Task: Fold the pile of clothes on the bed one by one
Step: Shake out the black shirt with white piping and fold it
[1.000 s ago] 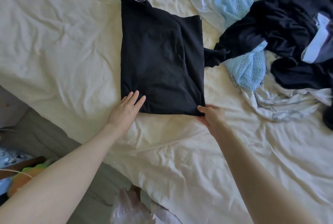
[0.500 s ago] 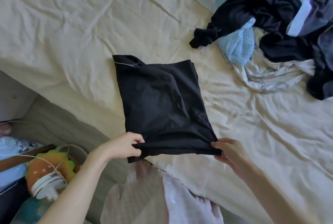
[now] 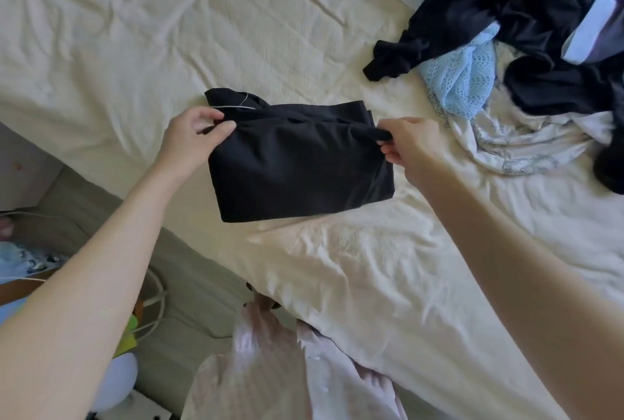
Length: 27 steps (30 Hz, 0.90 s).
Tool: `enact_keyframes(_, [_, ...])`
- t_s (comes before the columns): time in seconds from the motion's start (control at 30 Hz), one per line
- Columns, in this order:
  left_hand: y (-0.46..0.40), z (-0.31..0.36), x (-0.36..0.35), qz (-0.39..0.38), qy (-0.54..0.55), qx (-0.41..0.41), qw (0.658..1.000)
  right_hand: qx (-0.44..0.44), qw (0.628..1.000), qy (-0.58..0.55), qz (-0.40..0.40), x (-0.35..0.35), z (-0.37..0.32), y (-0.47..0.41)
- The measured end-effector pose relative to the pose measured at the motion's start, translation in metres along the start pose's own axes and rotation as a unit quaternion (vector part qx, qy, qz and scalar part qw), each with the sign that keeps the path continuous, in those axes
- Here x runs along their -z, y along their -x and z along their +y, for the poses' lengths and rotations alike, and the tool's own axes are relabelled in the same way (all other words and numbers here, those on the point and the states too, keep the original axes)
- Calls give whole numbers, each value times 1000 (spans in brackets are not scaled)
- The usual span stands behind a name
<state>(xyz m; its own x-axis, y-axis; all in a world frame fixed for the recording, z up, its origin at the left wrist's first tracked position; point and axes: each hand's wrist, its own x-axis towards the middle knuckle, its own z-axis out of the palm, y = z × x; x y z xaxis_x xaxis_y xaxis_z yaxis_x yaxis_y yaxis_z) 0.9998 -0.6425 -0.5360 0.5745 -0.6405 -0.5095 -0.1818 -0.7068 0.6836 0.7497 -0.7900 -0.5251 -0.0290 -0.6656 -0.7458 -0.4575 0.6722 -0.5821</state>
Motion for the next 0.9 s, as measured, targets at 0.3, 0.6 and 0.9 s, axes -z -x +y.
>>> enact_keyframes(0.3, [-29, -17, -20, 35, 127, 107, 986, 47, 993, -69, -82, -36, 2, -41])
enact_keyframes(0.6, [-5, -43, -45, 118, -5, -47, 992, 483, 715, 505, -22, -53, 62, -24])
enact_keyframes(0.9, [-34, -46, -48, 102, -62, 128, 985, 358, 703, 605, -108, -62, 60, -57])
